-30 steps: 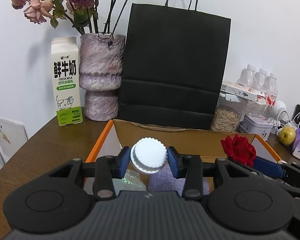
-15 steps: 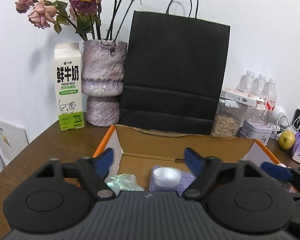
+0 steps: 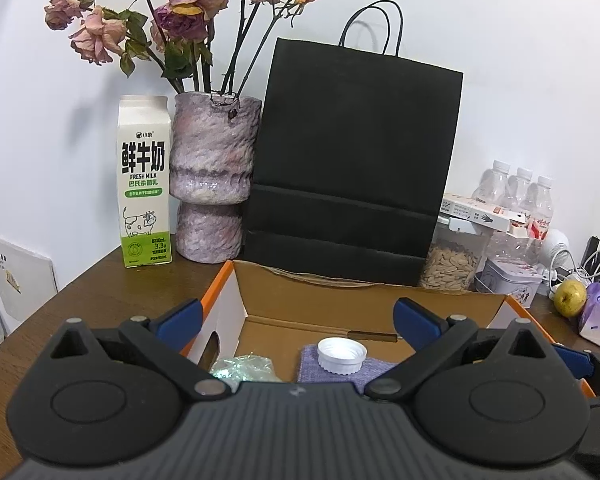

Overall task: Organize objects
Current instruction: 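Withdraw both tools from the box toward the cable and cloth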

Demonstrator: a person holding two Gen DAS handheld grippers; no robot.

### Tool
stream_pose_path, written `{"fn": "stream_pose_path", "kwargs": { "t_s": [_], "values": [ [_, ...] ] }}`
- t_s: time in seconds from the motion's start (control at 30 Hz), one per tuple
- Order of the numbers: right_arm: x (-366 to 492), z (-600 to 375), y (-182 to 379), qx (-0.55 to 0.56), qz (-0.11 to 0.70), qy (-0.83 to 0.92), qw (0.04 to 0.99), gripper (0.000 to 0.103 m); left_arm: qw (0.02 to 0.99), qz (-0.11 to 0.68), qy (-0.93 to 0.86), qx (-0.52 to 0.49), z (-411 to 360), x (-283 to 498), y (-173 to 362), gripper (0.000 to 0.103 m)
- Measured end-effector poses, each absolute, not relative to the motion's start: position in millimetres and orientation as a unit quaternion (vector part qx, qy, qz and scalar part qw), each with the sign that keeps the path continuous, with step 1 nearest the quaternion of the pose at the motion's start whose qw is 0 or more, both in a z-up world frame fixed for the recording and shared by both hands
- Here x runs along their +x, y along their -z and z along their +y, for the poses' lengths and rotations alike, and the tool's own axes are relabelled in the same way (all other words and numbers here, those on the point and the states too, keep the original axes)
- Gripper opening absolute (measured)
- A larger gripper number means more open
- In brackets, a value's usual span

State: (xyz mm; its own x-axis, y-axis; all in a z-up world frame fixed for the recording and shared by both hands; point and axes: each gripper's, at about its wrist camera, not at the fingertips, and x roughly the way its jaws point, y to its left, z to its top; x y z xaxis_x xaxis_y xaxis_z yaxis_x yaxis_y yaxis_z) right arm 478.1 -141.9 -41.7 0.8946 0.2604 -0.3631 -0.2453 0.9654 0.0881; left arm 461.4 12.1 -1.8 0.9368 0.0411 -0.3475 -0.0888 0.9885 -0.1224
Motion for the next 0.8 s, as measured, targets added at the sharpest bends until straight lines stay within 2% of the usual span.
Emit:
{"fn": "stream_pose_path", "kwargs": {
  "t_s": [0.8],
  "values": [
    [430.8, -157.0, 34.0, 0.011, 0.156, -0.140, 0.978, 0.103, 0.988, 0.137, -0.035, -0.068, 25.1, 414.7, -1.9, 0.103]
  ]
}}
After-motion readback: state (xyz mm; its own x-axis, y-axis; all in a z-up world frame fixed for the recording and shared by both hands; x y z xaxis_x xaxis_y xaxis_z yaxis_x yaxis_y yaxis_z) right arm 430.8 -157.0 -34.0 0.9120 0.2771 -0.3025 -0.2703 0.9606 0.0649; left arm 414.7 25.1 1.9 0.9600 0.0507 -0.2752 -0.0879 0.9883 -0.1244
